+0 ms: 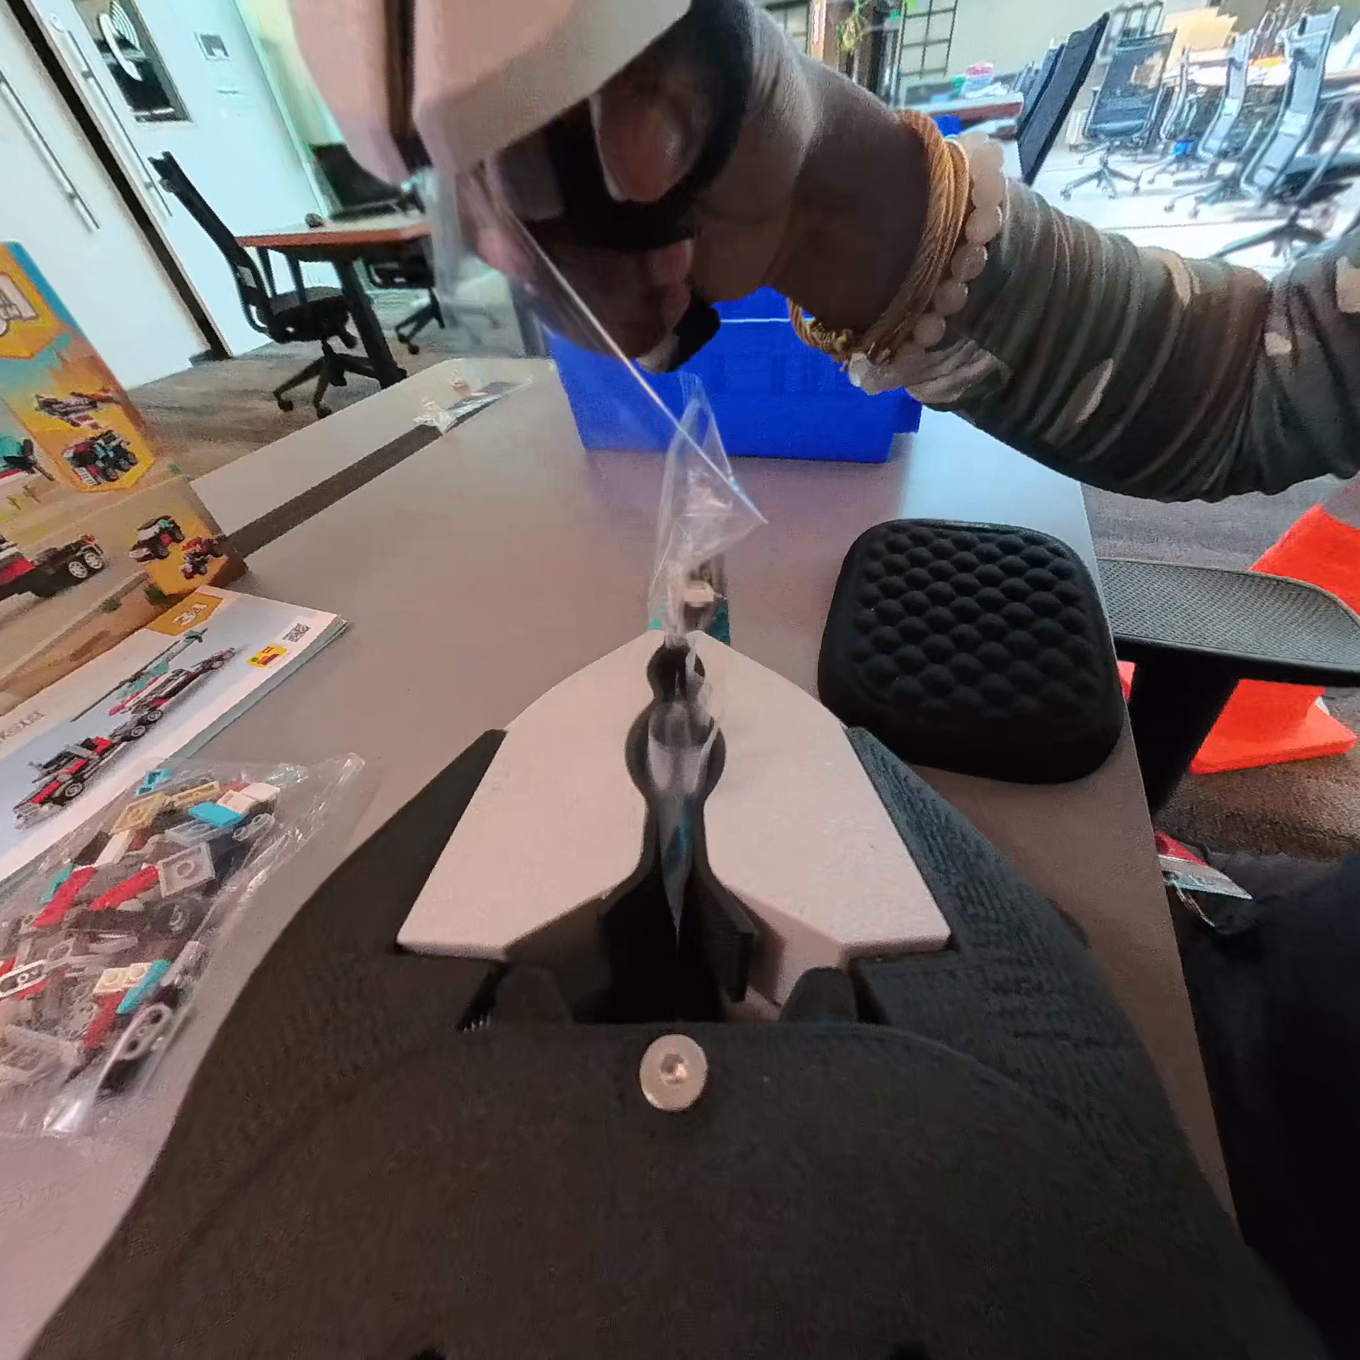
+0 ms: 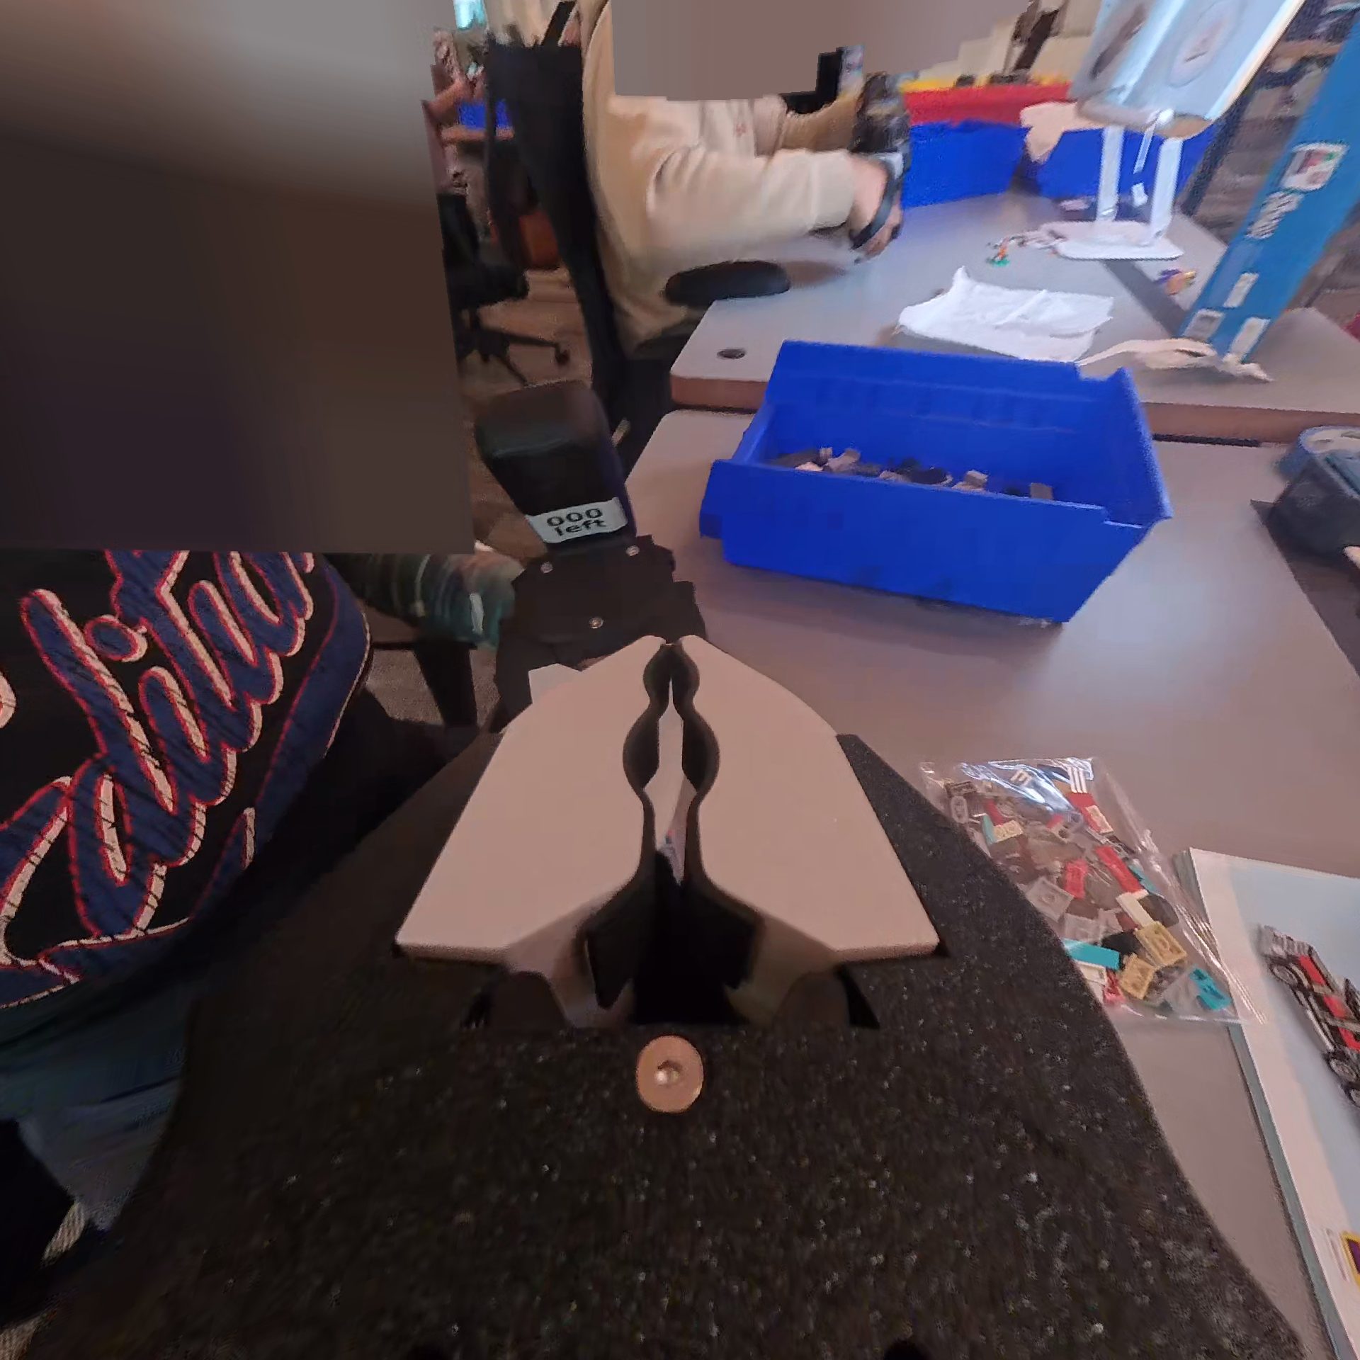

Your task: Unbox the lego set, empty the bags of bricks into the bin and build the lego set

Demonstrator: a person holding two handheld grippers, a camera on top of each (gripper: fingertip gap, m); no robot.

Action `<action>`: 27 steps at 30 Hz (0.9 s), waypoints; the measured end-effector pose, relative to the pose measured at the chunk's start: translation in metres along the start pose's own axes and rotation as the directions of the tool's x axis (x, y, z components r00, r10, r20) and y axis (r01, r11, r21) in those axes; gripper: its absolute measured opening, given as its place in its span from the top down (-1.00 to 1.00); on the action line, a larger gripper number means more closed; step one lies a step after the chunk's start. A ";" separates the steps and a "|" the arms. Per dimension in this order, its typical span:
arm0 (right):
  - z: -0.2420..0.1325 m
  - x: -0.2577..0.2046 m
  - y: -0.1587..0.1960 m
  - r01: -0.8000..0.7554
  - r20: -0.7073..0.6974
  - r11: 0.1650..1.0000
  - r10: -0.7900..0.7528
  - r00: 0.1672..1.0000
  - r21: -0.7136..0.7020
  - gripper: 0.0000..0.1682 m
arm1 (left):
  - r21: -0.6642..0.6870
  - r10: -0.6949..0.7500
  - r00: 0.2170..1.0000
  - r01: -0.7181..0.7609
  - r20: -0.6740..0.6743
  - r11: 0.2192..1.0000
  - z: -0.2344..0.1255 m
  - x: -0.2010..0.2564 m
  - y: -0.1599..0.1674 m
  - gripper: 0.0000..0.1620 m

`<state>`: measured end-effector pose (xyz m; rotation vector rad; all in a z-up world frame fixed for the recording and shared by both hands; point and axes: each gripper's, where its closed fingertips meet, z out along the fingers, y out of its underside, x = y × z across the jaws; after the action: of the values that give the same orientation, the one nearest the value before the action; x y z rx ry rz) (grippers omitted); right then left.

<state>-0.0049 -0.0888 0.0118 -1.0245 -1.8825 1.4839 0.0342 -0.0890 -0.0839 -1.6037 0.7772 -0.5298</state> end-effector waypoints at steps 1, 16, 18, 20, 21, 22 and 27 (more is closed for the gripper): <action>-0.004 0.002 0.000 -0.010 -0.015 1.000 0.010 1.000 0.015 1.00 | 0.012 -0.006 1.000 0.006 0.013 1.000 -0.002 -0.001 0.000 1.00; -0.076 0.034 0.009 -0.131 -0.258 0.961 0.194 0.946 0.242 1.00 | -0.001 -0.043 0.994 0.043 0.099 0.999 -0.014 -0.012 0.015 1.00; -0.083 0.039 0.018 -0.138 -0.303 0.964 0.205 0.931 0.229 1.00 | 0.009 -0.057 0.994 0.056 0.098 0.998 -0.015 -0.013 0.013 1.00; -0.090 0.043 0.020 -0.149 -0.321 0.956 0.228 0.919 0.253 1.00 | 0.010 -0.074 0.993 0.074 0.093 0.997 -0.015 -0.015 0.014 1.00; -0.096 0.047 0.020 -0.151 -0.343 0.950 0.243 0.908 0.273 1.00 | 0.006 -0.077 0.993 0.077 0.091 0.997 -0.015 -0.014 0.016 1.00; -0.103 0.051 0.019 -0.150 -0.364 0.943 0.257 0.895 0.295 1.00 | 0.006 -0.075 0.993 0.075 0.093 0.997 -0.015 -0.014 0.016 1.00; -0.130 0.066 0.030 -0.177 -0.466 0.948 0.286 0.837 0.265 1.00 | 0.030 -0.097 0.989 0.094 0.111 0.995 -0.018 -0.018 0.014 1.00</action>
<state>0.0664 0.0419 0.0128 -1.4118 -1.2394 1.3409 0.0067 -0.0884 -0.0931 -1.6389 0.6099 -0.5115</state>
